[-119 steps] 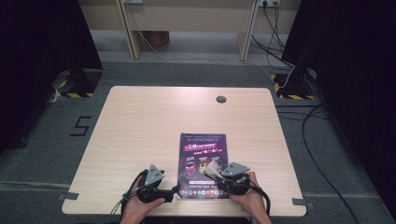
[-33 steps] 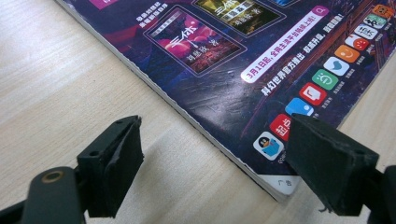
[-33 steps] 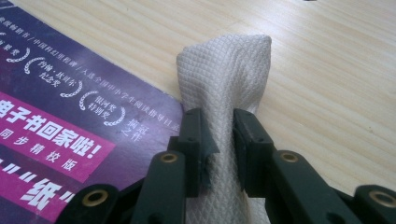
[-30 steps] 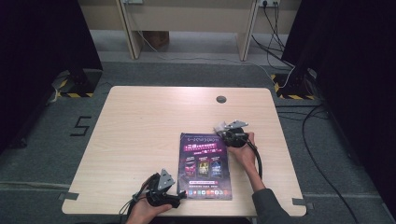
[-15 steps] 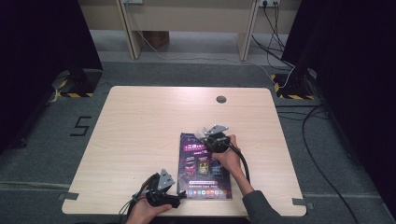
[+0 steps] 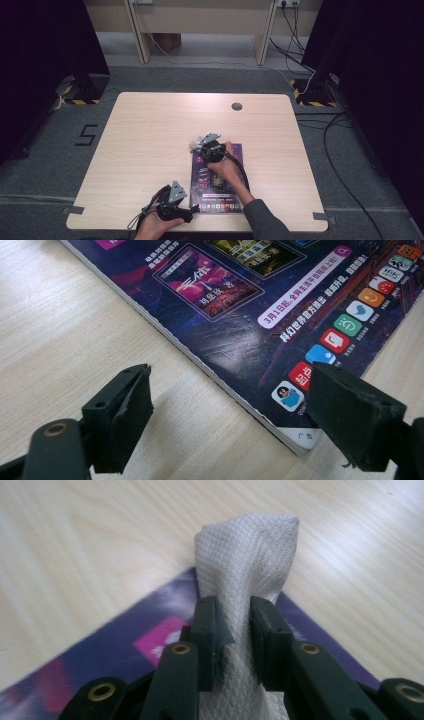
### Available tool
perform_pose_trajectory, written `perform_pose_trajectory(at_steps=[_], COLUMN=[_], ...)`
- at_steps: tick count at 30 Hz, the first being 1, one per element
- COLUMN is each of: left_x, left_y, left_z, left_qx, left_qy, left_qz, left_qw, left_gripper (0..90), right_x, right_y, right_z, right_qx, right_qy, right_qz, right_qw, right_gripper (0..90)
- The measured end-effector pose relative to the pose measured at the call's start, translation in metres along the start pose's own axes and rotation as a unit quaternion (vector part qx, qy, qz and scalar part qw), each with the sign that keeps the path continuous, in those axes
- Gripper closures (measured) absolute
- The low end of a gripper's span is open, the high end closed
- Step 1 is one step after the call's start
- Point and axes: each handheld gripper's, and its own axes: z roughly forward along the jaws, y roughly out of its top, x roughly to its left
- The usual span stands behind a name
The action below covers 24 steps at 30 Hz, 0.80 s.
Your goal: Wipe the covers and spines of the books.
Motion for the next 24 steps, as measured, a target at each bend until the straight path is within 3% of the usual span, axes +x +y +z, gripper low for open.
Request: perform_pose_trajectory(at_steps=[4, 9, 15, 18, 24], left_x=[-0.001, -0.001, -0.001, -0.001, 0.000], left_y=[0.000, 0.000, 0.000, 0.000, 0.001], left_z=[0.000, 0.000, -0.001, -0.001, -0.002], left_qx=[0.000, 0.000, 0.000, 0.000, 0.003], left_qy=[0.001, 0.003, 0.000, -0.001, -0.005], left_qz=[0.003, 0.004, 0.005, 0.005, 0.002], left_qw=[1.0000, 1.0000, 1.0000, 1.0000, 1.0000], left_gripper=[17.7, 18.0, 18.1, 17.9, 17.8], right_x=[0.015, 0.020, 0.009, -0.002, 0.002], right_y=[-0.006, -0.017, -0.024, -0.034, -0.035], right_z=[-0.007, -0.017, -0.023, -0.030, -0.032], right_qx=[-0.010, -0.014, -0.009, -0.009, -0.007], right_qy=[0.029, 0.048, 0.037, 0.031, 0.024], right_qz=[-0.019, -0.030, -0.026, -0.001, -0.005], right_qw=[0.9993, 0.9983, 0.9990, 0.9995, 0.9997], right_gripper=[74.6, 74.2, 73.8, 73.7, 73.9])
